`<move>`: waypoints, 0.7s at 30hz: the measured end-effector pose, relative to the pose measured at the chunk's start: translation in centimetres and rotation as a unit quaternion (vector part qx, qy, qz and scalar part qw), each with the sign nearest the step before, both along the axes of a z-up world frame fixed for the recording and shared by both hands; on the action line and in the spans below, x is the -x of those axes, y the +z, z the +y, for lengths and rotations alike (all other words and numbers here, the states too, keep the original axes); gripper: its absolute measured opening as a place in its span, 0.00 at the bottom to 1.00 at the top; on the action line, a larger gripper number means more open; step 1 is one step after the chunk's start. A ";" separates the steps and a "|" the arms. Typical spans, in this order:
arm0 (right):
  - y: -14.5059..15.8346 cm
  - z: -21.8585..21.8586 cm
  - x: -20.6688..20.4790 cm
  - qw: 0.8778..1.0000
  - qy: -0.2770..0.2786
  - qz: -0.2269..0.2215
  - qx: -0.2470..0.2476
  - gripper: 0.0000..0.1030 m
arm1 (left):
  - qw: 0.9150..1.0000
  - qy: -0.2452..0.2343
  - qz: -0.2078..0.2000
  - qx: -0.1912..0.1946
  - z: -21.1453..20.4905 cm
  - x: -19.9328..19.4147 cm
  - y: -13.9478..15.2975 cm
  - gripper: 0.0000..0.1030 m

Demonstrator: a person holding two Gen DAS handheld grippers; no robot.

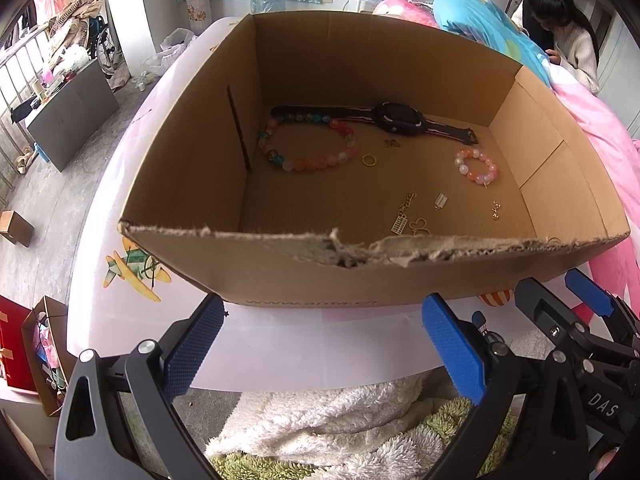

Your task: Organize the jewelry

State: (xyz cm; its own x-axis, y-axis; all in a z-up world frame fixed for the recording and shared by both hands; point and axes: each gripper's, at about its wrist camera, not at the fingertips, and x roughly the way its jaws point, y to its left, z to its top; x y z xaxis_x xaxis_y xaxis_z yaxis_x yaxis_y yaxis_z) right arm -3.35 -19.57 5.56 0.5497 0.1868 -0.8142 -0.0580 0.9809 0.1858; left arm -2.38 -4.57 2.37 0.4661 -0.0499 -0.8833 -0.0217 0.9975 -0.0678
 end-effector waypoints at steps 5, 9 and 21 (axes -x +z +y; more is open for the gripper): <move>0.0 0.0 0.0 1.000 0.000 -0.001 0.000 0.92 | 1.000 0.000 -0.001 0.000 0.0 0.0 0.0 0.94; 0.0 0.0 0.0 1.000 0.000 -0.001 0.000 0.92 | 1.000 -0.001 -0.002 0.000 0.0 0.0 0.2 0.94; 0.0 -0.1 0.1 1.000 0.000 -0.001 0.000 0.92 | 1.000 0.000 -0.001 0.001 0.0 0.0 0.1 0.94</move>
